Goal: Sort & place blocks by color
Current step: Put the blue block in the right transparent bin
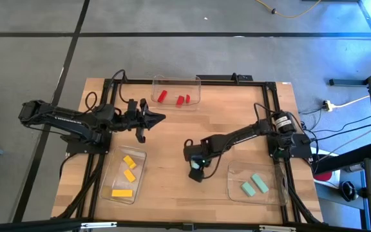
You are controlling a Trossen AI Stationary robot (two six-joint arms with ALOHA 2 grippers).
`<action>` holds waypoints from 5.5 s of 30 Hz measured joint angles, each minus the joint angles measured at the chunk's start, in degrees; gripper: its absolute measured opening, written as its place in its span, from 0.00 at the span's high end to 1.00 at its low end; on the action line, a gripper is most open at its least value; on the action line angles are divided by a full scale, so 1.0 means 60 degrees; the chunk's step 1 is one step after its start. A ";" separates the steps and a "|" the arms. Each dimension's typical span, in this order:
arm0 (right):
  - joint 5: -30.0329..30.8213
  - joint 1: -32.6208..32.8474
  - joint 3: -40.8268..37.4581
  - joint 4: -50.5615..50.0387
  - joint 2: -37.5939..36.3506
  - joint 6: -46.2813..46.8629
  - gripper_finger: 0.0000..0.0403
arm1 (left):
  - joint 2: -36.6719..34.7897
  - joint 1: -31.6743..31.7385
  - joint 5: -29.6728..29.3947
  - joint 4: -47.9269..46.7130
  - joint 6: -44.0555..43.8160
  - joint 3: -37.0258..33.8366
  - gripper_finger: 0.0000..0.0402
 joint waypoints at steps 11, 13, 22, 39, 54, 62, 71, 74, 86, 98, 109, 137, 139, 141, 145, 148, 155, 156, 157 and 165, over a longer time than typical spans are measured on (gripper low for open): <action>0.0789 -0.0844 0.0346 0.2080 -0.0179 -0.0586 0.22 | 0.0000 0.0000 -0.0004 -0.0004 0.0000 0.0000 1.00; 0.0784 -0.0866 0.0562 0.1847 -0.0454 -0.1252 0.22 | 0.0001 0.0000 -0.0005 -0.0004 0.0000 0.0000 1.00; 0.2056 -0.0667 0.0252 0.0016 -0.2203 -0.2905 0.22 | -0.0084 0.0000 -0.0009 0.0045 0.0000 0.0000 1.00; 0.1349 -0.0355 -0.0670 0.1841 -0.2747 -0.1305 0.22 | -0.0091 0.0000 0.0071 0.0004 -0.0085 0.0000 1.00; 0.3329 0.0730 -0.0667 0.2283 -0.2747 0.1946 0.22 | -0.0124 0.0553 0.4033 -0.0490 -0.1357 -0.0001 1.00; 0.3973 0.1094 -0.0667 0.2084 -0.2747 0.3717 0.22 | -0.0429 0.1209 0.6180 -0.0434 -0.2316 0.0002 1.00; 0.5902 0.1097 -0.0667 0.1660 -0.2663 0.4538 0.22 | -0.0608 0.1295 0.5266 -0.0491 -0.1823 -0.0004 1.00; 0.6026 0.1098 -0.0648 0.1941 -0.2529 0.4567 0.22 | -0.0601 0.1127 0.4940 -0.0528 -0.1759 -0.0004 1.00; 0.5799 0.1203 0.1507 0.1248 -0.0093 0.4503 0.22 | -0.0630 0.0674 0.4316 -0.0511 -0.1767 -0.0004 1.00; 0.6840 0.1196 0.5034 -0.3142 0.2400 0.6149 0.22 | -0.0627 0.0674 0.4036 -0.0517 -0.1792 -0.0004 1.00; 0.6501 0.1196 0.5011 -0.3073 0.3381 0.6987 0.22 | -0.0627 0.0685 0.3785 -0.0574 -0.2124 -0.0004 1.00; 0.6378 0.1234 0.4943 -0.3814 0.3416 0.5405 0.70 | -0.0627 0.0703 0.3468 -0.0583 -0.2226 -0.0004 1.00; 0.6536 0.1329 0.4936 -0.4447 0.3317 0.5030 0.70 | -0.0627 0.0703 0.3499 -0.0583 -0.2240 -0.0004 1.00; 0.6679 0.1446 0.4936 -0.5335 0.3168 0.5015 0.70 | -0.0627 0.0703 0.3552 -0.0576 -0.2240 -0.0004 1.00; 0.6822 0.1626 0.4233 -0.5731 0.2515 0.4715 0.70 | -0.0627 0.0706 0.3541 -0.0579 -0.2240 -0.0007 1.00; 0.6774 0.1688 0.2774 -0.4742 0.1463 0.4537 0.70 | -0.0627 0.0770 0.3544 -0.0581 -0.2130 -0.0007 1.00; 0.6755 0.1682 -0.1675 0.0074 -0.2299 0.4224 0.70 | -0.0627 0.1057 0.3540 -0.0586 -0.1922 -0.0007 1.00; 0.6780 0.1647 -0.2226 0.1041 -0.2801 0.3948 0.70 | -0.0627 0.1096 0.3539 -0.0586 -0.1792 -0.0007 1.00; 0.6824 0.1613 -0.2753 0.1996 -0.3284 0.3733 0.70 | -0.0627 0.1124 0.3537 -0.0594 -0.1614 -0.0007 1.00; 0.6860 0.1152 -0.5216 0.8036 -0.5624 0.1157 0.70 | -0.0176 0.1228 0.1999 -0.1932 0.0657 -0.0007 0.99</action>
